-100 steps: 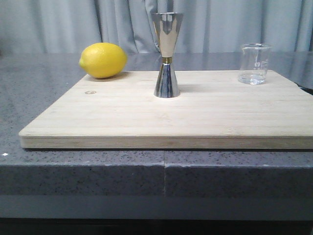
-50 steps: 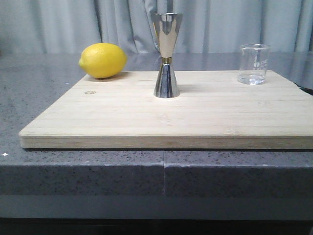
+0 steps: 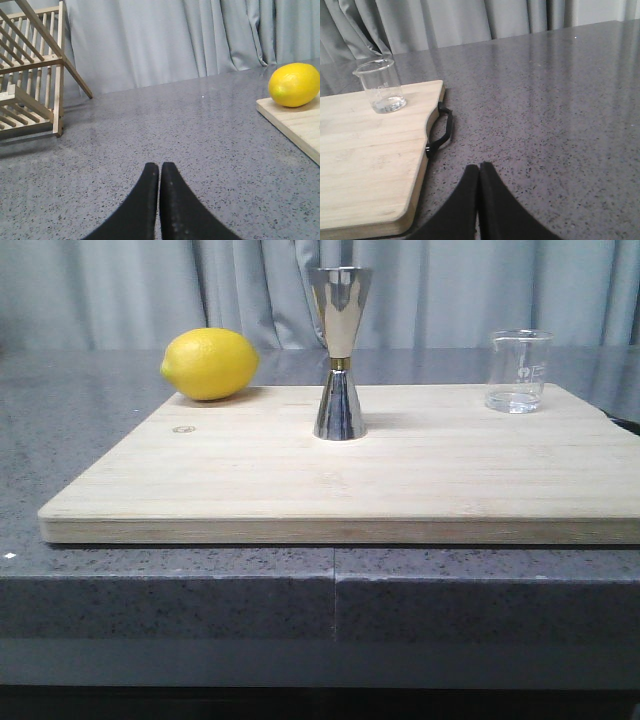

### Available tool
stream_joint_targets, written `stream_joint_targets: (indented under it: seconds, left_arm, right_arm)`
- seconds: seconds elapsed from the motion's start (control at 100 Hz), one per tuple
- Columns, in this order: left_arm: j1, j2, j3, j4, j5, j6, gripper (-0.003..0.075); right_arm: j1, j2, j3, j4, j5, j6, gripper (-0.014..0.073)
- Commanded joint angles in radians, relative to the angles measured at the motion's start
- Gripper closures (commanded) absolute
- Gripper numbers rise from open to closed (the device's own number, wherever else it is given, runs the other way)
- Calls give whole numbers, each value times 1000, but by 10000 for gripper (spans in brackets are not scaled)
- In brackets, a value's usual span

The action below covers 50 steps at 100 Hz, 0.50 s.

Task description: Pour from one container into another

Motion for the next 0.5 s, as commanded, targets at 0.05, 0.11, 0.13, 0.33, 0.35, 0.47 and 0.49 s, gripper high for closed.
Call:
stream_joint_targets:
  seconds: [0.05, 0.11, 0.13, 0.33, 0.35, 0.47, 0.49]
  left_arm:
    - [3, 9, 21, -3, -72, -12, 741]
    - [3, 9, 21, -3, -72, -12, 741]
    - [3, 9, 21, -3, -72, -12, 741]
    - [3, 9, 21, -3, -72, -12, 741]
    - [3, 9, 21, -3, -72, -12, 741]
    - [3, 9, 21, -3, -72, -12, 741]
    - [3, 9, 21, -3, -72, -12, 741]
  right_arm:
    - [-7, -18, 28, 14, -180, -11, 640]
    - [-7, -18, 36, 22, -170, -11, 640]
    - [-7, -18, 36, 22, -170, -11, 640]
    - [-7, -18, 36, 22, -157, -11, 640]
    - [-7, -18, 36, 24, -152, -11, 640]
    - [-7, -18, 36, 24, -145, -11, 640]
    - [-7, -18, 36, 24, -145, -11, 640]
